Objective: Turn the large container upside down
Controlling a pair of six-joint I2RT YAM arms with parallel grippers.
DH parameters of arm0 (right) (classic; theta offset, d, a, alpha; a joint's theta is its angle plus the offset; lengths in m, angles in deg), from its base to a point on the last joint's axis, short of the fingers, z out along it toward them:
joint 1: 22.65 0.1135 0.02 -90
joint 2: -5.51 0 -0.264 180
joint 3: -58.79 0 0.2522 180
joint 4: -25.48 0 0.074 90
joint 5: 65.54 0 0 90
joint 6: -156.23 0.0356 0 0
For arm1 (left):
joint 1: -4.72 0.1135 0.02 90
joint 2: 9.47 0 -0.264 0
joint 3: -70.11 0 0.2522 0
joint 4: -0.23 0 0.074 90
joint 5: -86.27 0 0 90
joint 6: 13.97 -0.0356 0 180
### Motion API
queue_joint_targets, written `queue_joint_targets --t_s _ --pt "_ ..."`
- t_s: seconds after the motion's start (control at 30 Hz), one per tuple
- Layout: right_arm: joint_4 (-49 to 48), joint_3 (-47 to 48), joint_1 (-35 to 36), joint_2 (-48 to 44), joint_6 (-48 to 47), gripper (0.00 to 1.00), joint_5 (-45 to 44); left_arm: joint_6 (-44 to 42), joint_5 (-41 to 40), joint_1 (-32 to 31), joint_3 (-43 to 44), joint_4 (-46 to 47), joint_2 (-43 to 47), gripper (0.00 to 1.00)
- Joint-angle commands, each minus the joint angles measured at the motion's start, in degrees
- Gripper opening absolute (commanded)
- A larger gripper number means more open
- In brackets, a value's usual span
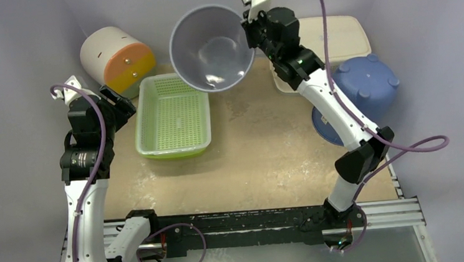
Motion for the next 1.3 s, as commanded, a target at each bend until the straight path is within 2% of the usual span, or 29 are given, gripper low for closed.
queue_joint_targets --t_s 0.0,0.2,0.4,0.53,0.9,1.27 --pt "-9.9 -6.5 0.2 -4.0 -9.2 0.00 -17.2 -0.8 0.0 0.3 1.0 1.0 0.6 0.63" --pt "-21.8 -17.9 0.2 -8.7 -19.9 0.00 -32.7 -0.5 0.6 0.3 1.0 1.5 -0.1 0.63" --pt "-35.4 -29.7 0.5 -12.5 -33.2 0.00 -37.8 0.0 1.4 0.3 0.8 2.2 -0.8 0.63" --pt "-36.2 -34.0 1.2 -14.7 -33.2 0.00 -36.2 0.2 1.7 0.3 0.4 2.3 -1.1 0.63" --pt "-25.0 -42.6 3.5 -23.4 -22.9 0.00 -18.2 0.8 1.5 0.3 -3.3 3.4 -0.9 0.63" --pt "-21.5 -55.6 4.7 -26.6 -18.3 0.00 -17.4 1.3 2.2 0.3 -4.4 3.9 -0.5 0.63"
